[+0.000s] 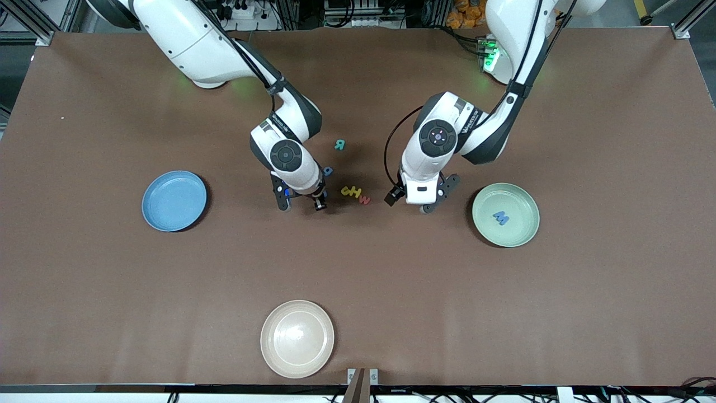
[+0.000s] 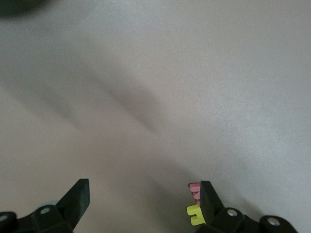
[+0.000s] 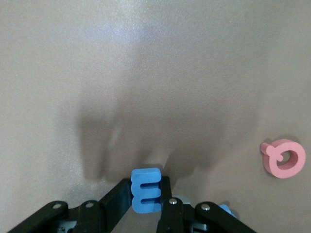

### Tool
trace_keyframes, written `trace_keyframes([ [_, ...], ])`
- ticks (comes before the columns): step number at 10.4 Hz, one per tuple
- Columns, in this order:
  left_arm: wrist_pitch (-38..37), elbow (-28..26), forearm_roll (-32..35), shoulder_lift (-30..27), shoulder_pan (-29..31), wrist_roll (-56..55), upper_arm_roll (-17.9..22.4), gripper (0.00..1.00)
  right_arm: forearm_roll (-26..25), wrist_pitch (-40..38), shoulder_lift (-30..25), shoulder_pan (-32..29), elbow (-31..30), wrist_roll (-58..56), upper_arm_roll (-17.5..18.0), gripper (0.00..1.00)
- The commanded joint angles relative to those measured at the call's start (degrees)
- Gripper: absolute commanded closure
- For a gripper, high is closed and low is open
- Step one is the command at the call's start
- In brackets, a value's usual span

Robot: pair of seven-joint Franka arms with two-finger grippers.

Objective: Sort upper and lower case letters into plates
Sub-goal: 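Carry the blue E onto the blue plate and open the right gripper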

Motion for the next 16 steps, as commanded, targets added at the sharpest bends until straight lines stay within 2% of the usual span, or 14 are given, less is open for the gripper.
trace_keyframes([
  [1, 0.88, 14.94, -1.64, 11.17, -5.94, -17.19, 0.56, 0.0, -1.04, 0.81, -0.25, -0.41, -1.29, 1.03, 0.03, 1.0],
  [3, 0.88, 15.65, -1.64, 11.26, -6.03, -17.37, 0.47, 0.0, -1.04, -1.11, -2.35, -1.46, -1.12, -2.11, 0.12, 1.0],
  [8, 2.1, 16.0, -1.73, 11.69, -6.03, -17.72, 0.38, 0.0, -0.07, -14.72, -8.85, -10.41, -1.73, -23.88, 1.08, 1.0],
  [9, 2.28, 16.0, -1.81, 12.13, -6.55, -17.81, -0.05, 0.0, 0.63, -17.54, -10.78, -14.18, -3.12, -31.07, 1.35, 1.0],
  [11, 2.28, 15.91, -1.82, 13.01, -7.17, -17.89, -0.06, 0.0, 6.24, -21.94, -16.05, -22.17, -7.51, -50.9, 1.17, 1.0],
  [12, 2.28, 15.91, -1.82, 13.45, -7.52, -17.98, -0.14, 0.0, 6.43, -23.09, -17.81, -26.83, -9.88, -59.88, 1.09, 1.0],
  [13, 2.28, 15.82, -1.9, 13.8, -7.61, -18.16, -0.14, 0.0, 6.35, -23.36, -18.35, -29.13, -11.21, -67.19, 0.56, 1.0],
  [15, 2.28, 15.82, -1.9, 14.68, -8.04, -19.82, -0.32, 0.0, 6.35, -23.37, -18.18, -32.49, -12.18, -85.28, -5.56, 1.0],
  [16, 2.28, 15.82, -1.9, 14.86, -8.13, -20.61, -0.32, 0.0, 6.26, -22.93, -17.75, -32.41, -12.71, -89.46, -7.33, 1.0],
])
